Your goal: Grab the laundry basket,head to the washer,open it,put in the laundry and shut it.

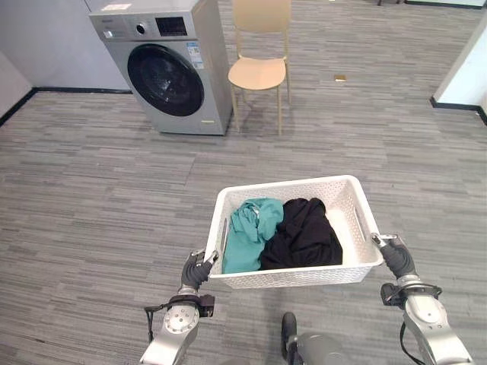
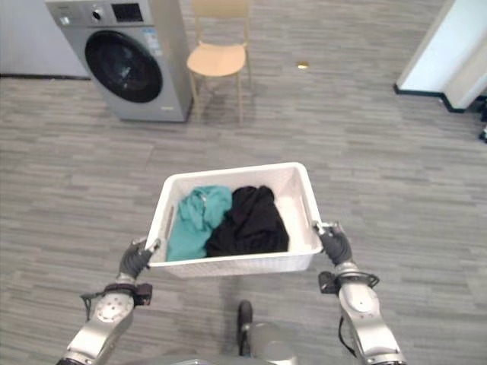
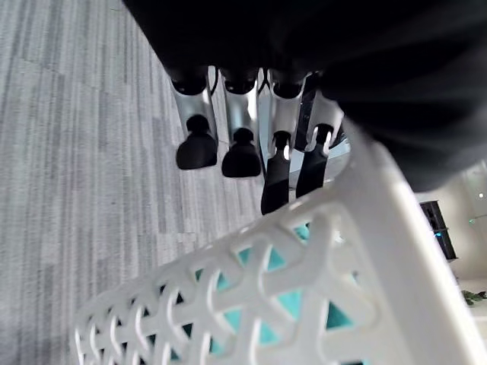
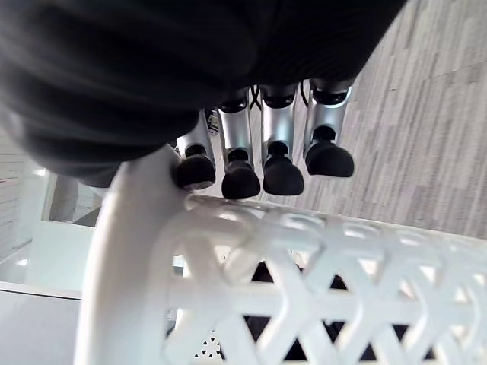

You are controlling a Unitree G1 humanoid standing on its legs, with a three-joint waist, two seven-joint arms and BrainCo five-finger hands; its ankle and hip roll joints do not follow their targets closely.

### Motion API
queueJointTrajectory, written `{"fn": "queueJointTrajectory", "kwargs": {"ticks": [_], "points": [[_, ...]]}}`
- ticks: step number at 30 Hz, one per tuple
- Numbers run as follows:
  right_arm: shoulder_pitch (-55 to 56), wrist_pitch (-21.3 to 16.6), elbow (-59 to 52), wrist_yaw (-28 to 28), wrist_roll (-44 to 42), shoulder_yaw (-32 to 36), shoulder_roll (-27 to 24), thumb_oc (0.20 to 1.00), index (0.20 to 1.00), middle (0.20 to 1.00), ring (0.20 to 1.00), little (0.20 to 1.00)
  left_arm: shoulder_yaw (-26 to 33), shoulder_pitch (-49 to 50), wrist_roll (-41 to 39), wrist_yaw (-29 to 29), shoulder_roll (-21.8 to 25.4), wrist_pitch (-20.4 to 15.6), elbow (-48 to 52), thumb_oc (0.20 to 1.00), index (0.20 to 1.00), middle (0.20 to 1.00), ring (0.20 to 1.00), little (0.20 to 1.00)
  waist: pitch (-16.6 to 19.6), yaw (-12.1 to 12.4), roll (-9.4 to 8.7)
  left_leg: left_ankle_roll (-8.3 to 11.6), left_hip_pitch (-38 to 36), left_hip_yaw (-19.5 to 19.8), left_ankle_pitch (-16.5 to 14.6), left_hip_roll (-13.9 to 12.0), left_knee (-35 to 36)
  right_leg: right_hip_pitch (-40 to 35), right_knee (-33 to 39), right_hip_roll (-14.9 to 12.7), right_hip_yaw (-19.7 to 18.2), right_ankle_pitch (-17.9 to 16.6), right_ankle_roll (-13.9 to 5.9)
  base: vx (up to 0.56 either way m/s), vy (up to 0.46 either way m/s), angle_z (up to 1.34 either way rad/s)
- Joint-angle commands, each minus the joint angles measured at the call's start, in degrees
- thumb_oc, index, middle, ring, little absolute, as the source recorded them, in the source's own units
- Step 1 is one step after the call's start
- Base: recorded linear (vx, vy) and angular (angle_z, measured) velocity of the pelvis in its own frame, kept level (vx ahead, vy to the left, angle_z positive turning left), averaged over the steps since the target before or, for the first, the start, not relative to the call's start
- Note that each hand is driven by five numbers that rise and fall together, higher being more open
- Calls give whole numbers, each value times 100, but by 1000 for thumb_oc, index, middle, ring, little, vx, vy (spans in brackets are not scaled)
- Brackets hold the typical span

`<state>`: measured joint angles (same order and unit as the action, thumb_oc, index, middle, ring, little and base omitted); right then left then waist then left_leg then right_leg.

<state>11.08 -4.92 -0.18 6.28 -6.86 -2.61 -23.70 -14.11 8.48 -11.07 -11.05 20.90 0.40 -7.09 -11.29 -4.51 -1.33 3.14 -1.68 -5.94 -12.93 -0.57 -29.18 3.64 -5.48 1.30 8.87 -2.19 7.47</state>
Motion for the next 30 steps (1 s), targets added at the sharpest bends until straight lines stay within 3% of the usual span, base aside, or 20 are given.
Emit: {"fn": "queueJointTrajectory", "kwargs": {"ticks": [1, 2, 4, 5, 6, 7, 12, 13, 14, 16, 17, 18, 19, 21, 22, 23, 26, 27, 28, 30], "points": [[70, -323, -352, 28, -62, 25, -118, 200, 200, 200, 200, 200, -136, -402, -258, 274, -61, -884, 1012, 200, 200, 200, 200, 200, 268, -36, -202, -226, 532, -327, 591, -47, 1501, -377, 255, -389, -39, 616, -1227, 248, -3, 31], [71, -323, -351, 29, -61, 25, -118, 200, 200, 200, 200, 200, -137, -402, -257, 273, -62, -883, 1012, 200, 200, 200, 200, 200, 269, -37, -209, -227, 510, -327, 604, -34, 1535, -384, 257, -399, -38, 625, -1231, 259, 17, 28], [29, -292, -330, 65, -21, 27, -134, 200, 200, 200, 200, 200, -89, -383, -251, 253, -56, -861, 1037, 200, 200, 200, 200, 200, 211, 92, -141, -95, 918, -372, 1208, -108, 2114, -633, 295, -268, -89, 756, -1206, 185, 17, 8], [29, -292, -330, 65, -21, 27, -134, 200, 200, 200, 200, 200, -89, -383, -251, 253, -56, -861, 1037, 200, 200, 200, 200, 200, 211, 92, -141, -95, 918, -372, 1208, -108, 2114, -633, 295, -268, -89, 756, -1206, 254, 25, -6], [-26, -272, -293, 109, 28, 21, -130, 200, 200, 200, 200, 200, -30, -364, -251, 224, -43, -856, 1073, 200, 200, 200, 200, 200, 150, 197, -143, 5, 1127, -355, 1555, -150, 2409, -820, 289, -211, -165, 864, -1191, 273, 43, -14], [-31, -269, -290, 107, 44, 4, -124, 200, 200, 200, 200, 200, -33, -342, -253, 226, -45, -858, 1082, 200, 200, 200, 200, 200, 146, 220, -144, 17, 1185, -366, 1612, -173, 2438, -887, 271, -193, -196, 900, -1184, 394, 90, -29], [-52, -262, -251, -11, 123, -149, -22, 200, 200, 200, 200, 200, 56, -194, -288, 205, -46, -836, 1065, 200, 200, 200, 200, 200, 351, 364, -160, -152, 896, -226, 1478, -37, 2622, -1073, -27, -269, -452, 1055, -1302, 355, 151, -48], [-88, -246, -280, -73, 194, -209, 4, 200, 200, 200, 200, 200, 98, -180, -295, 210, 34, -827, 1101, 200, 200, 200, 200, 200, 356, 393, -184, -316, 626, -219, 1339, 68, 2736, -824, -858, -399, -531, 814, -1497, 284, 156, -40], [-91, -246, -279, -73, 194, -208, 4, 200, 200, 200, 200, 200, 99, -183, -295, 211, 34, -826, 1102, 200, 200, 200, 200, 200, 376, 409, -172, -313, 655, -233, 1359, 49, 2744, -784, -857, -383, -547, 790, -1493, 235, 152, -33], [-197, -268, -252, -98, 237, -315, 42, 200, 200, 200, 200, 200, 135, -236, -262, 162, 103, -810, 1078, 200, 200, 200, 200, 200, 284, 399, -161, -475, 484, -251, 1174, 79, 2663, -276, -1745, -448, -619, 352, -1686, 149, 85, -32], [-237, -253, -239, -119, 248, -366, 71, 200, 200, 200, 200, 200, 154, -260, -251, 133, 123, -810, 1050, 200, 200, 200, 200, 200, 237, 395, -141, -532, 393, -244, 1068, 74, 2636, -46, -1947, -463, -601, 337, -1675, 285, 67, -22], [-302, -217, -165, -164, 245, -426, 98, 200, 200, 200, 200, 200, 180, -246, -223, 142, 148, -815, 1039, 200, 200, 200, 200, 200, 178, 320, -103, -558, 140, -183, 946, 110, 2688, 420, -1743, -291, -558, 417, -1553, 242, 42, -16], [-305, -218, -161, -163, 244, -430, 95, 200, 200, 200, 200, 200, 184, -243, -222, 143, 146, -815, 1040, 200, 200, 200, 200, 200, 172, 312, -99, -556, 118, -176, 933, 109, 2699, 404, -1749, -289, -552, 436, -1552, 390, 5, -25], [-335, -228, -162, -159, 154, -439, 75, 200, 200, 200, 200, 200, 256, -196, -256, 127, 156, -833, 1056, 200, 200, 200, 200, 200, 127, 236, -86, -543, -158, -142, 793, 145, 2788, 607, -1099, -272, -323, 457, -1518, 330, -39, -2], [-358, -223, -163, -159, 102, -442, 76, 200, 200, 200, 200, 200, 293, -189, -301, 119, 111, -858, 1036, 200, 200, 200, 200, 200, 93, 163, -129, -495, -375, -119, 681, 210, 2861, 845, -305, -296, -106, 278, -1552, 342, -67, 10], [-367, -229, -160, -155, 99, -431, 72, 200, 200, 200, 200, 200, 315, -202, -297, 106, 103, -872, 1015, 200, 200, 200, 200, 200, 78, 129, -126, -473, -483, -70, 629, 220, 2887, 959, -18, -317, -39, 177, -1600, 343, -66, -5], [-343, -223, -165, -171, 153, -416, 53, 200, 200, 200, 200, 200, 325, -220, -230, 108, 78, -914, 950, 200, 200, 200, 200, 200, 24, 1, -83, -413, -710, 40, 507, 194, 2942, 1151, 312, -329, -23, 29, -1693, 352, -97, 1], [-299, -244, -178, -209, 163, -404, 35, 200, 200, 200, 200, 200, 288, -229, -178, 155, 43, -959, 901, 200, 200, 200, 200, 200, 84, -50, -91, -395, -919, 166, 249, 231, 2898, 1083, 440, -373, -154, -24, -1702, 392, -136, 21], [-295, -246, -178, -210, 163, -403, 34, 200, 200, 200, 200, 200, 286, -227, -177, 155, 41, -961, 899, 200, 200, 200, 200, 200, 75, -51, -84, -396, -930, 169, 236, 224, 2888, 1058, 456, -366, -148, -27, -1703, 565, -195, 39], [-220, -273, -121, -258, 55, -372, 36, 200, 200, 200, 200, 200, 225, -199, -165, 209, -42, -962, 886, 200, 200, 200, 200, 200, 222, -75, -92, -253, -1019, 233, 80, 162, 2296, 900, 222, -468, -126, -203, -1540, 489, -204, 44]]}}
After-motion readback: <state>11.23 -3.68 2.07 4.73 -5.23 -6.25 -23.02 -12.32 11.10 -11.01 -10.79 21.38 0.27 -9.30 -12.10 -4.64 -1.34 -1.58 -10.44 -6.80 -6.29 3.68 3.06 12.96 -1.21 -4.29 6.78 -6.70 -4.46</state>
